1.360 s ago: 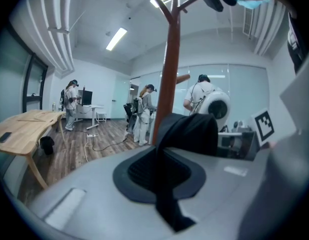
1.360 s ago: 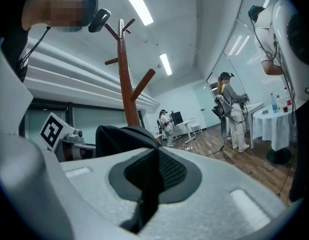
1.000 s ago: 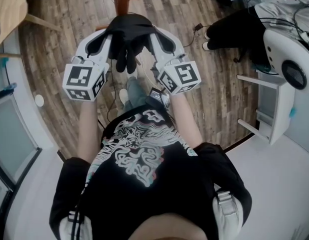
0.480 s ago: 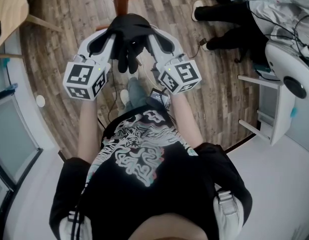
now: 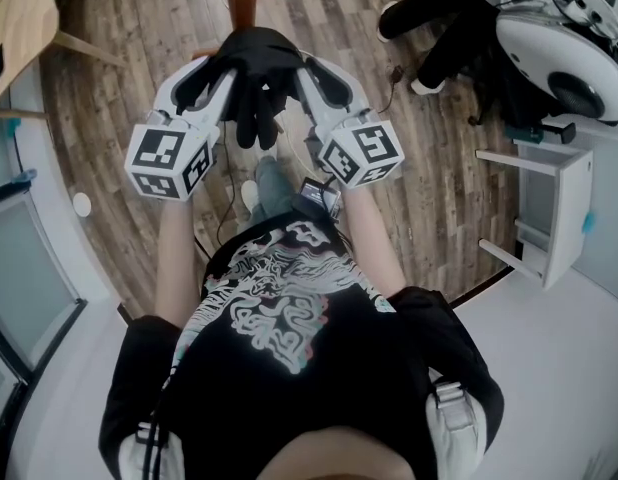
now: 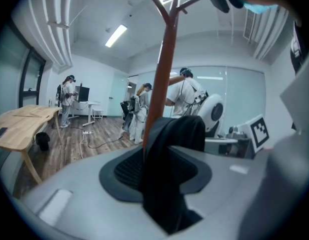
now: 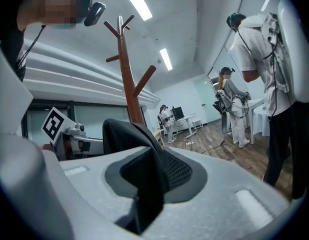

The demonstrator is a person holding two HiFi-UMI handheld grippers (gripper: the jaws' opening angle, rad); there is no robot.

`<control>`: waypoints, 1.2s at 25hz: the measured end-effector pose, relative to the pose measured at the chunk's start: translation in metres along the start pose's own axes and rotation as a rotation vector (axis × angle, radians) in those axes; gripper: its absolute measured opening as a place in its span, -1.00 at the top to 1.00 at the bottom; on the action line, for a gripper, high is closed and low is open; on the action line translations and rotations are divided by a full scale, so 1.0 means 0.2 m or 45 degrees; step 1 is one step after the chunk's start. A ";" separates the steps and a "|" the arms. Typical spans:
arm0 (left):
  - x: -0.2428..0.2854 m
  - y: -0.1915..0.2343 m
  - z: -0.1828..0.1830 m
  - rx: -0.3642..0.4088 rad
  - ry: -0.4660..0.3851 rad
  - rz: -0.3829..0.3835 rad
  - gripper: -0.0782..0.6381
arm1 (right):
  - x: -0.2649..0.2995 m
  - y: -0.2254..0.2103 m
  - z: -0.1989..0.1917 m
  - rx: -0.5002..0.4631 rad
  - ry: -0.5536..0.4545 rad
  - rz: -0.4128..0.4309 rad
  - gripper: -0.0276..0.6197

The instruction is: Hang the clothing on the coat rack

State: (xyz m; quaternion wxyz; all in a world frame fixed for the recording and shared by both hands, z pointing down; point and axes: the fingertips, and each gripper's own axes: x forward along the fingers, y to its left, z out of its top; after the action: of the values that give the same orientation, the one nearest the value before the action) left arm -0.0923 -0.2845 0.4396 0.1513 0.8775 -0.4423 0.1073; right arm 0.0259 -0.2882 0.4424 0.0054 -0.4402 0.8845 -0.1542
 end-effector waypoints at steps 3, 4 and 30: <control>-0.02 0.00 0.00 0.000 -0.001 0.002 0.43 | -0.02 0.01 0.00 0.004 -0.001 -0.010 0.70; -0.03 -0.02 0.00 0.010 -0.001 0.003 0.38 | -0.04 0.01 0.00 0.006 -0.004 -0.014 0.70; -0.36 -0.25 -0.03 0.086 -0.067 0.000 0.25 | -0.38 0.21 0.08 -0.033 -0.132 -0.082 0.71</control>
State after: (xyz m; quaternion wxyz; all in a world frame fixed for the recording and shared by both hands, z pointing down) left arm -0.0947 -0.2010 0.4128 0.1100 0.8845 -0.4424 0.0990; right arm 0.0412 -0.2092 0.4057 0.0405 -0.4759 0.8704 -0.1198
